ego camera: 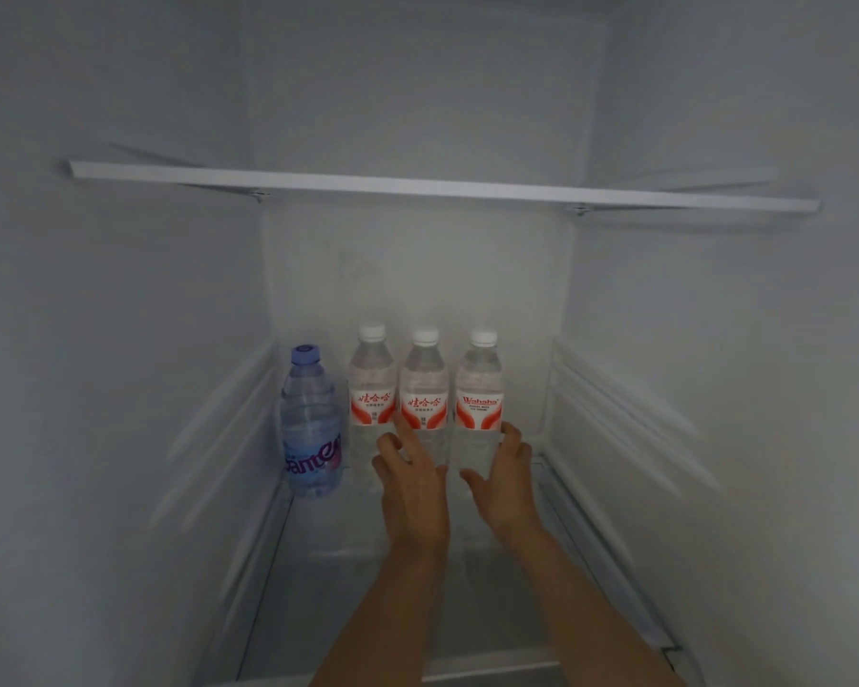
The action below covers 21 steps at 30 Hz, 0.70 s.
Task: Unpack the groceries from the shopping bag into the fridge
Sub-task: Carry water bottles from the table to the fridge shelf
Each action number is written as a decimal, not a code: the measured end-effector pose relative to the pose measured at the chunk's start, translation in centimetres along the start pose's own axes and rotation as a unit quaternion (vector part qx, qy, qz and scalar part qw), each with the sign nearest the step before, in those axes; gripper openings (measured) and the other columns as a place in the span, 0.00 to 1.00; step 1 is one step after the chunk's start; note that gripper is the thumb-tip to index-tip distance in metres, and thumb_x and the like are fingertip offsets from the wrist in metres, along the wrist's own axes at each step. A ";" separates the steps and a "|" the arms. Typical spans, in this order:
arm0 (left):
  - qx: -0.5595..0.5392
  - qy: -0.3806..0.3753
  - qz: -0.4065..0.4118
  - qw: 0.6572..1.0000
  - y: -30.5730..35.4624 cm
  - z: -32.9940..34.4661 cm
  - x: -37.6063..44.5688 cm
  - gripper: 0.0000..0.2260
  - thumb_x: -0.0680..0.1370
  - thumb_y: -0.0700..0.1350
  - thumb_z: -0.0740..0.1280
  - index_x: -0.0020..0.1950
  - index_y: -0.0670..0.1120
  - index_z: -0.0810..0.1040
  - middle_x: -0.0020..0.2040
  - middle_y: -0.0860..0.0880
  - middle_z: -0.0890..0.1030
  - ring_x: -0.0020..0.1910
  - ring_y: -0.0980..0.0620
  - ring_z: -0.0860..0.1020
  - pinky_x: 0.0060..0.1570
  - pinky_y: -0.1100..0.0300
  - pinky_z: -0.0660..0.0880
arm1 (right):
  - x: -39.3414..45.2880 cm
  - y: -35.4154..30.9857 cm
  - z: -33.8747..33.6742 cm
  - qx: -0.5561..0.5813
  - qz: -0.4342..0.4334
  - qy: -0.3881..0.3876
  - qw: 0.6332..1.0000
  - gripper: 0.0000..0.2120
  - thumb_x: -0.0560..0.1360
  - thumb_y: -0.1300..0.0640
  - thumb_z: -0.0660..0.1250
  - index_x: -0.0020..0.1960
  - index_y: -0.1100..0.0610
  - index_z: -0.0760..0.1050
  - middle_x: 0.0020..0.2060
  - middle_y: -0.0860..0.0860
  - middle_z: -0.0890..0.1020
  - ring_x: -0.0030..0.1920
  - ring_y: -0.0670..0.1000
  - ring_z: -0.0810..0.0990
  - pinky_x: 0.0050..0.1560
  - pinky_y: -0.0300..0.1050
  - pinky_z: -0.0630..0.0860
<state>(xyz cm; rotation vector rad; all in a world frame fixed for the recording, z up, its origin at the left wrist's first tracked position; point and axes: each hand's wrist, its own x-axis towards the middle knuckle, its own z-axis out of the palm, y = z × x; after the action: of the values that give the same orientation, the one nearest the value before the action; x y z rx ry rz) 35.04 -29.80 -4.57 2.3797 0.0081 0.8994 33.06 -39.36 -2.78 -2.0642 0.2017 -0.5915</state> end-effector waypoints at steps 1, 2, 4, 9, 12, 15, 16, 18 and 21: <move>0.006 -0.001 0.000 1.000 0.0 0.1 0.1 0.49 0.59 0.48 0.83 0.72 0.36 0.64 0.54 0.41 0.67 0.44 0.44 0.78 0.31 0.56 0.80 | 0.2 0.1 0.1 -0.002 -0.002 -0.003 1.000 0.35 0.71 0.66 0.72 0.72 0.59 0.57 0.66 0.59 0.64 0.65 0.55 0.69 0.58 0.36 0.63; 0.011 -0.001 0.000 1.000 0.0 0.3 0.1 0.49 0.59 0.48 0.83 0.72 0.36 0.64 0.53 0.41 0.67 0.44 0.44 0.79 0.30 0.56 0.80 | 0.4 0.2 0.2 -0.004 -0.005 -0.004 1.000 0.35 0.71 0.66 0.71 0.72 0.59 0.56 0.66 0.59 0.64 0.65 0.55 0.68 0.58 0.35 0.63; 0.019 -0.004 0.000 1.000 0.0 0.6 0.3 0.49 0.59 0.48 0.83 0.73 0.36 0.63 0.53 0.40 0.70 0.44 0.43 0.79 0.30 0.54 0.81 | 0.6 0.3 0.4 -0.006 -0.008 -0.004 1.000 0.35 0.72 0.66 0.70 0.73 0.59 0.55 0.66 0.59 0.63 0.66 0.55 0.68 0.58 0.35 0.62; 0.041 -0.027 -0.006 0.999 0.2 0.6 0.6 0.49 0.58 0.49 0.83 0.72 0.35 0.65 0.51 0.39 0.75 0.41 0.42 0.79 0.29 0.54 0.80 | 0.7 0.5 0.9 -0.009 -0.016 0.000 1.000 0.35 0.73 0.66 0.69 0.74 0.58 0.54 0.66 0.58 0.64 0.66 0.54 0.68 0.59 0.34 0.61; 0.049 -0.038 -0.015 0.998 0.6 0.4 0.7 0.49 0.57 0.50 0.83 0.72 0.36 0.65 0.50 0.40 0.74 0.40 0.43 0.79 0.25 0.54 0.78 | 0.8 0.6 1.1 -0.011 -0.020 0.006 1.000 0.35 0.74 0.65 0.69 0.74 0.56 0.54 0.65 0.57 0.65 0.64 0.54 0.69 0.59 0.35 0.63; 0.044 -0.043 -0.027 0.998 0.8 0.2 0.6 0.51 0.56 0.51 0.84 0.73 0.38 0.64 0.49 0.40 0.75 0.41 0.43 0.79 0.24 0.54 0.77 | 0.9 0.9 1.0 -0.014 -0.015 0.000 1.000 0.34 0.74 0.63 0.69 0.74 0.55 0.55 0.64 0.56 0.68 0.63 0.53 0.71 0.57 0.36 0.64; 0.042 -0.045 -0.028 0.998 0.8 0.1 0.5 0.52 0.56 0.52 0.83 0.73 0.39 0.63 0.49 0.40 0.75 0.42 0.43 0.79 0.25 0.53 0.77 | 1.0 1.1 0.9 -0.016 -0.014 -0.002 1.000 0.34 0.74 0.62 0.69 0.74 0.55 0.56 0.64 0.56 0.69 0.63 0.53 0.71 0.57 0.37 0.65; 0.039 -0.056 -0.030 0.997 0.6 -0.3 0.1 0.52 0.60 0.53 0.82 0.77 0.41 0.58 0.52 0.41 0.75 0.46 0.43 0.78 0.29 0.52 0.78 | 0.9 1.5 0.6 -0.018 -0.005 -0.008 1.000 0.33 0.74 0.61 0.70 0.73 0.56 0.57 0.64 0.56 0.72 0.64 0.53 0.72 0.58 0.37 0.66; 0.043 -0.096 -0.029 0.994 0.2 -1.5 -0.7 0.47 0.71 0.53 0.74 0.79 0.46 0.47 0.62 0.44 0.71 0.57 0.44 0.74 0.40 0.51 0.78 | 0.0 1.3 -0.1 -0.038 0.019 -0.009 0.999 0.33 0.76 0.59 0.68 0.75 0.61 0.55 0.67 0.59 0.70 0.67 0.55 0.70 0.64 0.41 0.65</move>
<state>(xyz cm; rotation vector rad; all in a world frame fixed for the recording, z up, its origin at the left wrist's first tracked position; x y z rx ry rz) 33.59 -29.31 -3.95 2.5236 0.0423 0.6524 33.07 -40.15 -3.80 -2.1329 0.2569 -0.5501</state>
